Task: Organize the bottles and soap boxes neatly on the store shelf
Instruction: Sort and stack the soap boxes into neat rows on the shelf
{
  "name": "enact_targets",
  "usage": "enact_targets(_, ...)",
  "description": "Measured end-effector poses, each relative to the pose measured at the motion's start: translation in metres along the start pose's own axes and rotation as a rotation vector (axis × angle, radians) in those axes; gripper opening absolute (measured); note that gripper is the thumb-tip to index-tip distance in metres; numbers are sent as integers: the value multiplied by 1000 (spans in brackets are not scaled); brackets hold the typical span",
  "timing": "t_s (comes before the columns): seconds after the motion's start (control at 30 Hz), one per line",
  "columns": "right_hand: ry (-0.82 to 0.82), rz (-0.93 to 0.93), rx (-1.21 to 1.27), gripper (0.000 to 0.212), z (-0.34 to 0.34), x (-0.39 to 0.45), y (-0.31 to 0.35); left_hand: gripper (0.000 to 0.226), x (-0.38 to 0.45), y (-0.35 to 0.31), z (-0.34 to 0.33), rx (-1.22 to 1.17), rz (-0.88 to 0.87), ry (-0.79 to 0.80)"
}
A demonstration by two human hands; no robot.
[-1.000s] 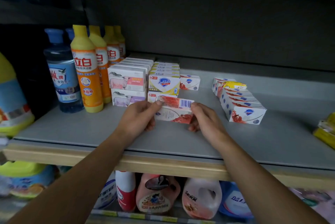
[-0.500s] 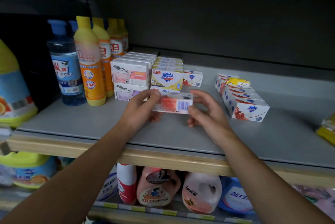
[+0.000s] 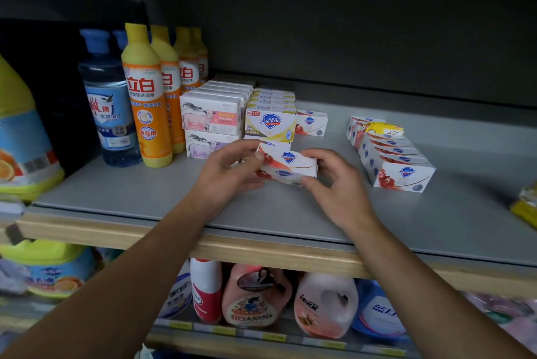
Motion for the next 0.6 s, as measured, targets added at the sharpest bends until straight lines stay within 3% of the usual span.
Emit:
enact_targets(0.17, -57, 178, -149, 44, 0, -2, 3, 39, 0, 2, 3, 24, -39, 44)
enact_targets(0.4, -37, 134, -292, 46, 1, -4, 8, 21, -2, 2, -2, 25, -26, 56)
enact_targets(0.6, 94, 123, -457, 51, 13, -1, 13, 27, 1, -5, -18, 116, -7, 101)
Point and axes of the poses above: each hand's wrist, its own x-axis towards the middle knuckle, its own z-axis out of the back of the hand, y = z × x, the point moved 2 cm from there along x, towards the middle knuckle, and after that the axes turned 13 degrees about -z, right-handed, at the moved point
